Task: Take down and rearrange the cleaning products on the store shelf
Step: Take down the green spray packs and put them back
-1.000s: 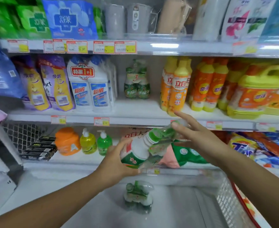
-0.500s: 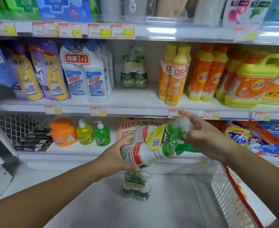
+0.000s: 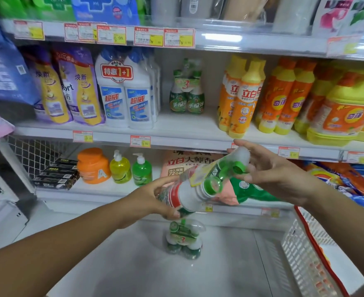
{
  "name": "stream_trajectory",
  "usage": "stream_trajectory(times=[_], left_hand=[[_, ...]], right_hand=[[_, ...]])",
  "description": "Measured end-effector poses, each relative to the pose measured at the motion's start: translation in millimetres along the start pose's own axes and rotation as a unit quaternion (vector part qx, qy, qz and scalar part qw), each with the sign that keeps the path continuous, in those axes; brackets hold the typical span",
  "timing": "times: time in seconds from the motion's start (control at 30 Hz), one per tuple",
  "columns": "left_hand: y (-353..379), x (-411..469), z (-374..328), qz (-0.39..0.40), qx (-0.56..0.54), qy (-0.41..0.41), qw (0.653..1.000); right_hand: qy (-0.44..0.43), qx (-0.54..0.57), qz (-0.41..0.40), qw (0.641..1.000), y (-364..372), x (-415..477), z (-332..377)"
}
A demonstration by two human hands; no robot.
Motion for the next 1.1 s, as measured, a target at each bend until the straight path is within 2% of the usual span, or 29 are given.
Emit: stream_trajectory(times=[0.13,0.23,0.43,0.67,0.93,1.1], left_hand=[[0.2,-3.4,1.7,0.037,-0.065,-0.022,0.997],[0.7,-3.3,8.1,0.045,-0.075,-0.04,0.995],[-0.9,9.0,39.3,0.031,0.048,-0.083,0.995],[28.6,32.0,150.2,0.029,0.107,-0.107,0.988],[43.3,49.9,259.4,-0.04,0.089,-0.118,0.988],[43.1,55.3,278.3,-0.058,0.064,-0.12,0.989]], right_hand=[[-0.022,-0.148,-0.099,0.984,-3.1,-0.7,15.3],[-0.033,-0.168,-0.147,0.974,4.8,-1.3,19.9],[-0.003,-0.199,-0.198,0.96,10.4,11.9,-7.5],[0.124,-0.232,-0.147,0.953,18.1,17.5,-123.6],[0.157,-0.246,-0.207,0.934,16.3,9.3,-249.0],[0.169,-0.223,-0.241,0.929,7.7,9.4,-294.2]])
Point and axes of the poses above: each hand's wrist, its own x-axis towards the middle knuckle, its own y-axis out of the palm, z = x × y, the point moved 10 cm from there along x, towards the middle knuckle, and after that the axes turned 5 degrees about z, right-handed, at the moved point
